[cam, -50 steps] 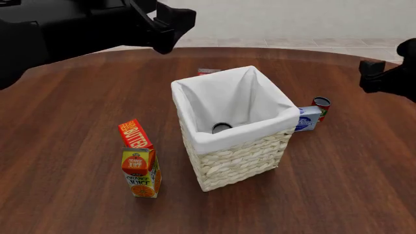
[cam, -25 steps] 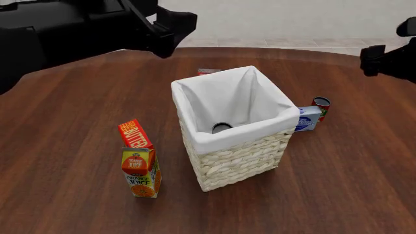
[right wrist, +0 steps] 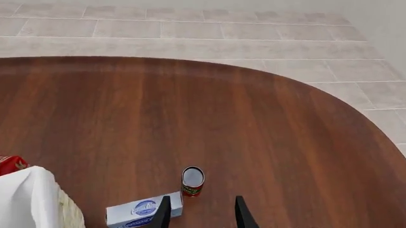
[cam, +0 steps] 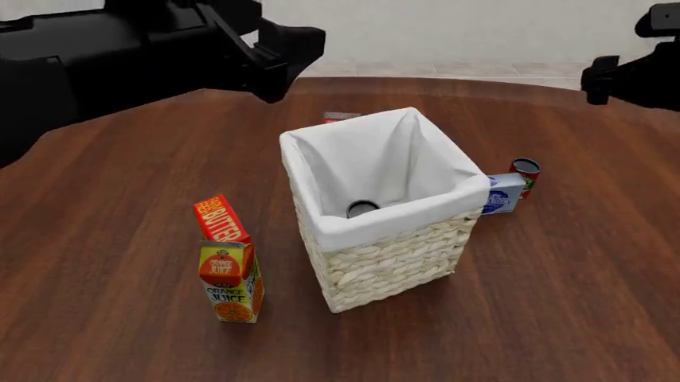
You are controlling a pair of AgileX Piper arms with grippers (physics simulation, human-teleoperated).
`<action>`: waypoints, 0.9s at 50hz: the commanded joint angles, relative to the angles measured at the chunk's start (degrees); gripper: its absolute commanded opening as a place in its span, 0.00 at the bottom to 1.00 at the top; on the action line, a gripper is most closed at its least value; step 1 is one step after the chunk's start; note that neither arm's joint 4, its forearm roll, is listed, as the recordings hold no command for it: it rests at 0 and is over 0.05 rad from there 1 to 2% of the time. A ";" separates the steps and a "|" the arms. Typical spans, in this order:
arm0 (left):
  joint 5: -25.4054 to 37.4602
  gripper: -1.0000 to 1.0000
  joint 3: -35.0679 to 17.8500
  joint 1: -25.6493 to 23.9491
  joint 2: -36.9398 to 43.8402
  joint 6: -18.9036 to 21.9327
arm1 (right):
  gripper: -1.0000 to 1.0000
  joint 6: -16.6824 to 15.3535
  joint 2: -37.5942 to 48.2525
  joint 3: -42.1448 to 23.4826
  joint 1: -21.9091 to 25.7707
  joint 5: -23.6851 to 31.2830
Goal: Pick up the alphabet soup and the tomato sauce, and put them in the basket.
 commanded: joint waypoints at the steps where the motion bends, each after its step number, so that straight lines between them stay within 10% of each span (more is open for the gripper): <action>1: -0.67 1.00 0.68 -0.48 -0.16 -0.38 | 1.00 0.71 5.03 -6.08 -1.08 5.03; 45: -3.36 1.00 2.85 -1.88 1.01 -2.12 | 1.00 8.76 22.72 -25.48 0.25 18.51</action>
